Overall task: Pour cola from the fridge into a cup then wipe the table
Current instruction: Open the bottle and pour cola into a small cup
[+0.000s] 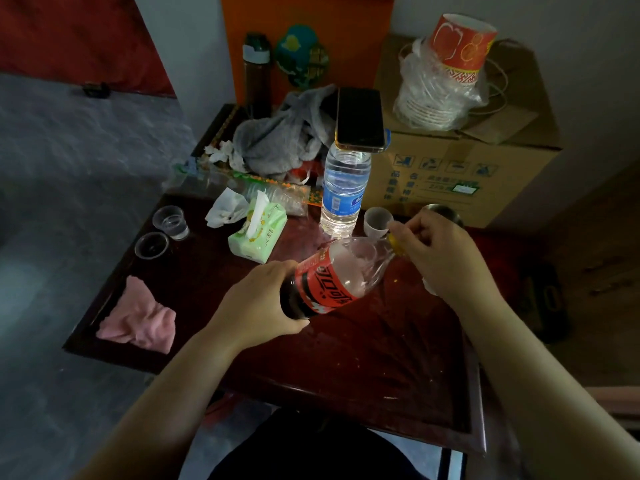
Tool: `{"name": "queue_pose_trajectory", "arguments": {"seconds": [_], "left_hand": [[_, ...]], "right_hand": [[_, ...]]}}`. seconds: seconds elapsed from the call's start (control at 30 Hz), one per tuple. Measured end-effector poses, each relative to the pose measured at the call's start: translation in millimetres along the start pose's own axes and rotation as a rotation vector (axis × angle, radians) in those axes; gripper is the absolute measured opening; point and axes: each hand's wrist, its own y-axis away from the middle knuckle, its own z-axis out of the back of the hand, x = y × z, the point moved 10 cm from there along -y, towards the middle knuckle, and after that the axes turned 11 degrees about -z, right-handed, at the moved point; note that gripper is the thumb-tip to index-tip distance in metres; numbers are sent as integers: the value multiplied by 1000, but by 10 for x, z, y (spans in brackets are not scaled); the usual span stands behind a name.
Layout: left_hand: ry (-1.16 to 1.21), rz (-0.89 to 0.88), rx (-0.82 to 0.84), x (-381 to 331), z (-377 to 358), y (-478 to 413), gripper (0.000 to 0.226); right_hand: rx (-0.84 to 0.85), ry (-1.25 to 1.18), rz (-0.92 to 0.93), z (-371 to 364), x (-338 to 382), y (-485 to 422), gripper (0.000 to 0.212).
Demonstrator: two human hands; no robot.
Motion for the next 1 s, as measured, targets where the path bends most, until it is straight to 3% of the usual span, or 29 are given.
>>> {"name": "queue_pose_trajectory", "arguments": {"seconds": [0.23, 0.4, 0.77, 0.83, 1.0], "left_hand": [[45, -19, 18, 67, 22, -5, 55], [123, -67, 104, 62, -11, -89, 42], [285, -100, 275, -28, -31, -223, 43], [228, -61, 240, -1, 7, -233, 46], [-79, -55, 102, -78, 154, -219, 69]], "right_hand": [[14, -50, 138, -19, 174, 97, 18], [149, -177, 290, -37, 334, 167, 15], [244, -216, 225, 72, 278, 28, 19], [187, -116, 148, 89, 210, -15, 10], [-80, 162, -34, 168, 35, -48, 36]]}}
